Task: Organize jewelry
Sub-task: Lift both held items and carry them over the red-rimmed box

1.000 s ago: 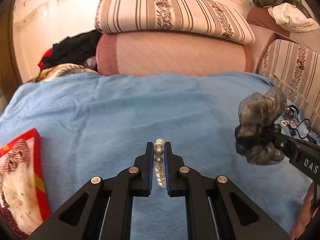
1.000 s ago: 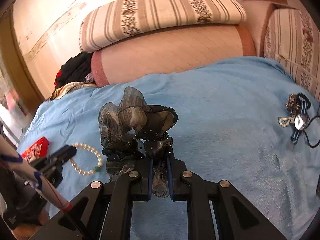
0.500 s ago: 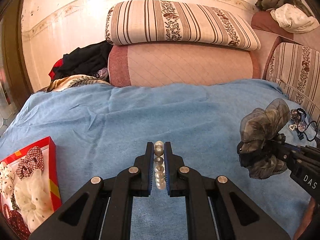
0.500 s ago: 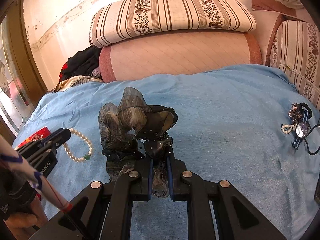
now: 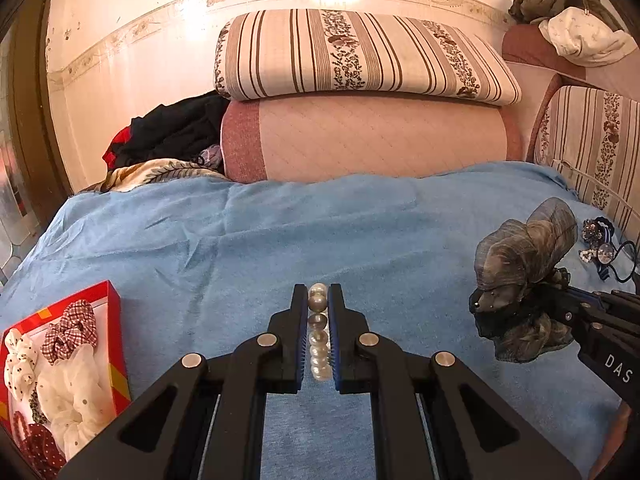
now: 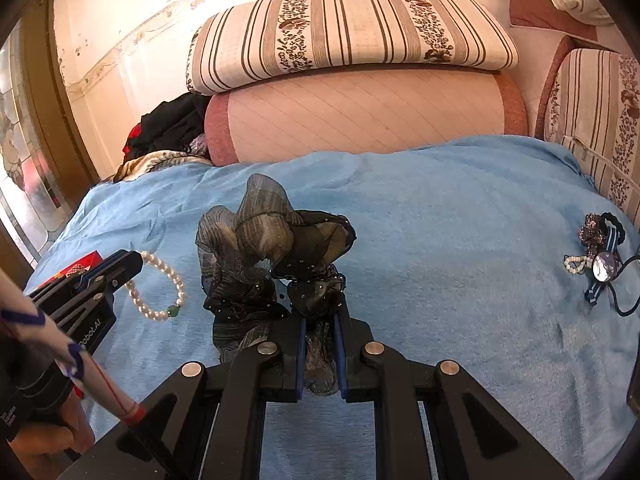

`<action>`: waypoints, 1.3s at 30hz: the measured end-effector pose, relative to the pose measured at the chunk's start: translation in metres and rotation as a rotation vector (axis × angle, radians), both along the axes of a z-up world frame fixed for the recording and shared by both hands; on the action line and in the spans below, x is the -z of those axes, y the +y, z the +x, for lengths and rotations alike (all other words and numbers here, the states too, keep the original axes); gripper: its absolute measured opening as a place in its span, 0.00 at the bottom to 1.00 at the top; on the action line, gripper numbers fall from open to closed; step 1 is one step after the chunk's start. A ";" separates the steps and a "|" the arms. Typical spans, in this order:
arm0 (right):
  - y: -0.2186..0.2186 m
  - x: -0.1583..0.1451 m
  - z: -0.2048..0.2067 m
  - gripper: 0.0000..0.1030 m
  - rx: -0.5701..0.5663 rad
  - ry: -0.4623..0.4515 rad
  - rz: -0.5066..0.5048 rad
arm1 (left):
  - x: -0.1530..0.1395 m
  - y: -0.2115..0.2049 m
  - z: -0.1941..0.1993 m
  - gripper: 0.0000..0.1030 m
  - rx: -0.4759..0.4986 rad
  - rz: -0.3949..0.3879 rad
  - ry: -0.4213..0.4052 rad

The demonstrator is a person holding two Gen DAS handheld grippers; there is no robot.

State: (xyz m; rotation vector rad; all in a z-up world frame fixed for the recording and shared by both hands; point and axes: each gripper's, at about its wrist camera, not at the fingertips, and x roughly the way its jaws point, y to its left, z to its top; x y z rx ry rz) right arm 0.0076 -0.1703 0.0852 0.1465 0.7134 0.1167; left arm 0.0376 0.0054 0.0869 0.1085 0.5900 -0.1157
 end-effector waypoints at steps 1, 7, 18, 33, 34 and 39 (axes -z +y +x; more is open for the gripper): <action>0.001 0.000 -0.001 0.12 -0.002 -0.002 -0.001 | -0.001 0.001 -0.002 0.09 -0.002 0.001 -0.005; 0.007 -0.005 -0.007 0.12 -0.015 -0.017 -0.007 | -0.013 0.009 -0.013 0.09 -0.011 0.003 -0.028; 0.042 -0.017 -0.033 0.12 -0.058 -0.028 0.001 | -0.034 0.047 -0.045 0.09 -0.042 -0.002 -0.079; 0.113 -0.039 -0.095 0.12 -0.162 -0.035 0.009 | -0.061 0.140 -0.136 0.09 -0.181 -0.089 -0.131; 0.120 -0.043 -0.099 0.12 -0.176 -0.042 0.005 | -0.061 0.151 -0.142 0.09 -0.203 -0.095 -0.131; 0.148 -0.055 -0.111 0.12 -0.234 -0.067 -0.010 | -0.055 0.213 -0.165 0.09 -0.320 -0.150 -0.116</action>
